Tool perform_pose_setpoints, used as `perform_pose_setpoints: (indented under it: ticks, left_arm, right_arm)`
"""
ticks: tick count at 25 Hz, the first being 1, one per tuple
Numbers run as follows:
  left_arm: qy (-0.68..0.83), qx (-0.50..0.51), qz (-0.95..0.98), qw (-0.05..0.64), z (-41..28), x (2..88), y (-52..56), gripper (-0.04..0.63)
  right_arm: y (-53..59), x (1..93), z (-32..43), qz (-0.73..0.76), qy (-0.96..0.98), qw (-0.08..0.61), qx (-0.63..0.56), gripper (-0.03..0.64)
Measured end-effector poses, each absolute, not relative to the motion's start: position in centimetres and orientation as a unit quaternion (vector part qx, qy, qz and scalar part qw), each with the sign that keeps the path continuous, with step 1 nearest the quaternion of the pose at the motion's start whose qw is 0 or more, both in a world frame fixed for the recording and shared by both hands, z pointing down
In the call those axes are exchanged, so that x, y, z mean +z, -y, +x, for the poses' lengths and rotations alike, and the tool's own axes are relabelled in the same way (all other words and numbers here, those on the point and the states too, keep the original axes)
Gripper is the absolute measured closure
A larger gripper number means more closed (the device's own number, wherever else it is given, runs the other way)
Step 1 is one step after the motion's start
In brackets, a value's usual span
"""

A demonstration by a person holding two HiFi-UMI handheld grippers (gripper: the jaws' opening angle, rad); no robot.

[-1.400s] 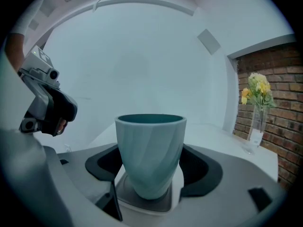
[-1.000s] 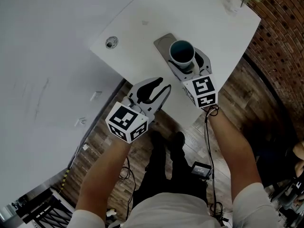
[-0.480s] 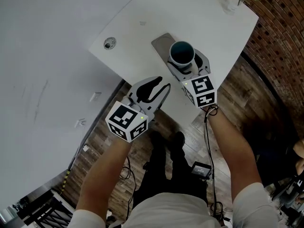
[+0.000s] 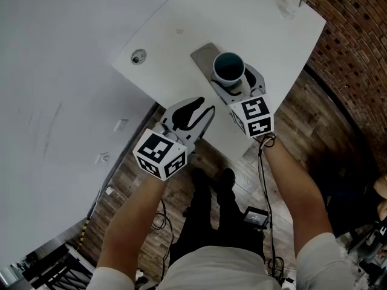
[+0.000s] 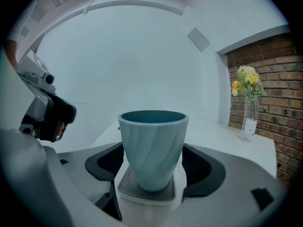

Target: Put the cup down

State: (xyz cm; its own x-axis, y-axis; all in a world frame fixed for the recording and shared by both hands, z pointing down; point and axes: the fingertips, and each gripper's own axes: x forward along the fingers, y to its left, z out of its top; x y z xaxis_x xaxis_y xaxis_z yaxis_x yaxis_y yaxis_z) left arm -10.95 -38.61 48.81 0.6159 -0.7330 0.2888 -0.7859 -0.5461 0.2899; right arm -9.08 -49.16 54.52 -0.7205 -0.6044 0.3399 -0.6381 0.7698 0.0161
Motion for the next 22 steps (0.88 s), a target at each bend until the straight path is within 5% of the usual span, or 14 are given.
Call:
perform_pose_setpoints:
  ticks: [16,18,22]
  left_arm:
    - [0.44,0.056,0.873,0.205,-11.4,48.6,38.2,0.476]
    - [0.44,0.055,0.873,0.204,-11.3,48.6,38.2,0.496]
    - [0.44,0.057,0.874,0.2,-11.0,48.4,38.2,0.53]
  right_arm:
    - [45.9,54.5,-5.3,0.36,0.914,0.173,0.077,0.259]
    - [45.7,54.0,-4.9,0.365,0.912,0.177,0.066,0.4]
    - [45.1,53.3,-4.7,0.36,0.912,0.189,0.045,0.576]
